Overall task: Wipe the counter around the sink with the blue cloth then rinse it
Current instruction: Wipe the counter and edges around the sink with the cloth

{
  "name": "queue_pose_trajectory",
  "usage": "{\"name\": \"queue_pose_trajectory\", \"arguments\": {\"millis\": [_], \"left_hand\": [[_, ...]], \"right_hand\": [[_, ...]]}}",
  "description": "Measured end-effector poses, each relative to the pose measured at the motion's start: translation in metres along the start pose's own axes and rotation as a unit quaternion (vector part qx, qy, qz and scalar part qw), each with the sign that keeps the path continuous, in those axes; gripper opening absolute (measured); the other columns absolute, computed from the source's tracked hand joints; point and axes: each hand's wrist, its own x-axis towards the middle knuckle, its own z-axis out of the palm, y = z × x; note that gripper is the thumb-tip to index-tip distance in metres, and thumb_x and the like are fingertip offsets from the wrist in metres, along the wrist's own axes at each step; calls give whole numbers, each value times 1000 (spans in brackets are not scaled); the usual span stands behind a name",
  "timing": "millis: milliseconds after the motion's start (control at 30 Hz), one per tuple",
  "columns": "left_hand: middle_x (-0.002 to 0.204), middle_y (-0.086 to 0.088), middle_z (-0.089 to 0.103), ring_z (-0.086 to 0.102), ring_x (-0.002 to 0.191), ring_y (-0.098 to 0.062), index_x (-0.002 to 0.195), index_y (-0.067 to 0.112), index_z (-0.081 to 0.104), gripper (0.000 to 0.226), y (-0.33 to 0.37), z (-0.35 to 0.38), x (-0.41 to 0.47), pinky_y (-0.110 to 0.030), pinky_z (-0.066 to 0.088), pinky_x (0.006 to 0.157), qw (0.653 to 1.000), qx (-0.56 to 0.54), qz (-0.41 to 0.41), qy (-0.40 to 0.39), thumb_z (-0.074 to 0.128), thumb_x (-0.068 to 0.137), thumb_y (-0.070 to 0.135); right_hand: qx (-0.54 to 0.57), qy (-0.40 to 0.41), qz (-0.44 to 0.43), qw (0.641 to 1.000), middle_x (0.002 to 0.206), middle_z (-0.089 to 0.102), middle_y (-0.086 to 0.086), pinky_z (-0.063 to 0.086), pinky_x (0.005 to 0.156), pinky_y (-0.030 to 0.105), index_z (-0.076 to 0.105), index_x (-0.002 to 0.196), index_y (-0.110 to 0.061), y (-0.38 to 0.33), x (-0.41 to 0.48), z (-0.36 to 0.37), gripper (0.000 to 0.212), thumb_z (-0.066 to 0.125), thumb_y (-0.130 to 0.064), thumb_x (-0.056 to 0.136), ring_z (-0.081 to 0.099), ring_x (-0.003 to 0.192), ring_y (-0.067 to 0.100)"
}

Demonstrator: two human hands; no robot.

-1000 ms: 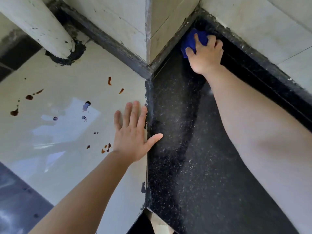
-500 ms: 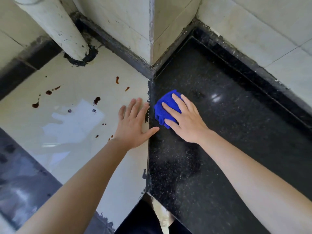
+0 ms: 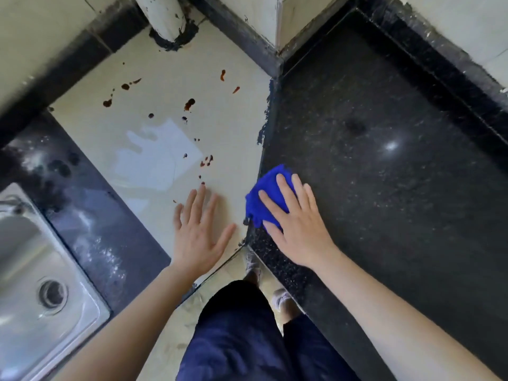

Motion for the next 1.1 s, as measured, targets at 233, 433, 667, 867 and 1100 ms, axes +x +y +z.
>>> {"name": "queue_pose_trajectory", "arguments": {"millis": [233, 433, 667, 867, 1100], "left_hand": [[168, 5, -13, -21, 152, -14, 160, 34, 8, 76, 2, 5, -15, -47, -9, 124, 998, 18, -40, -52, 20, 96, 72], [167, 7, -11, -17, 153, -14, 159, 36, 12, 74, 1, 4, -15, -44, -10, 124, 997, 13, -46, -58, 25, 96, 71], [167, 9, -14, -17, 153, -12, 159, 39, 7, 77, -1, 5, -16, -43, -8, 124, 995, 15, -65, -72, 23, 93, 76], [166, 8, -18, -22, 152, -13, 158, 39, 3, 81, 2, 4, -16, -43, -10, 124, 995, 23, -54, -79, 13, 90, 80], [169, 3, -6, -9, 155, -18, 159, 36, 10, 70, 13, -12, -11, -44, -4, 125, 994, 24, -47, -91, 26, 98, 68]], "right_hand": [[-54, -55, -83, 994, 169, 2, 7, 11, 123, 54, 20, 159, -35, 71, -84, 7, 67, 32, -60, 98, 0, 155, 35], [-13, 12, 59, 998, 168, -8, 13, -1, 124, 56, 11, 161, -31, 64, 38, -18, 64, 27, -55, 104, -10, 153, 40], [2, 10, -1, 1000, 168, -5, 16, 7, 123, 59, 13, 161, -28, -9, -44, 17, 64, 26, -53, 104, -9, 153, 42], [-13, -39, 1, 999, 169, 1, 9, 14, 123, 55, 21, 159, -33, 34, -188, 55, 63, 35, -55, 101, -2, 155, 36], [-12, -40, 80, 996, 169, -8, 7, 5, 125, 52, 11, 159, -35, 26, -162, 47, 65, 21, -61, 100, -8, 154, 36]]}}
